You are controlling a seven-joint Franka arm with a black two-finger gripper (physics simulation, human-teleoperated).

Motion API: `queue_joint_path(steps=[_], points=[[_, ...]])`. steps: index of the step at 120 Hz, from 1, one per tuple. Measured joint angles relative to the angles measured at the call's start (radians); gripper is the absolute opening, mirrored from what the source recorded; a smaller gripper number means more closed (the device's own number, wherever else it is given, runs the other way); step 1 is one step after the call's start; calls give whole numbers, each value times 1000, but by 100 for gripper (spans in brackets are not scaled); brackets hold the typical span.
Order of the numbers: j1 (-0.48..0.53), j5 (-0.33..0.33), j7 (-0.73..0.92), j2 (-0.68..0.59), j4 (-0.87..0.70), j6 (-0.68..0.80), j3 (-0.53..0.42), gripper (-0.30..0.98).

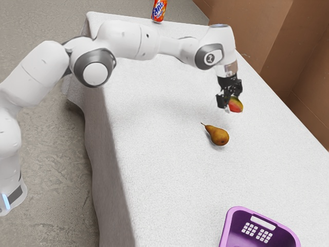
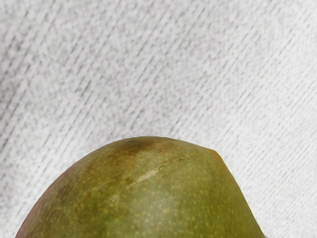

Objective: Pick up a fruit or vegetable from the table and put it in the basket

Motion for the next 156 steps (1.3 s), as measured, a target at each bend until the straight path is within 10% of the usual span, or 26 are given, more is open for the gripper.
queue_joint_path(steps=[35,106,156], points=[[-319,1,-29,-344,-246,-2,179,43],[-1156,30,-228,-301,-244,13,341,40],[-1192,73,-366,-260,-244,48,347,42]])
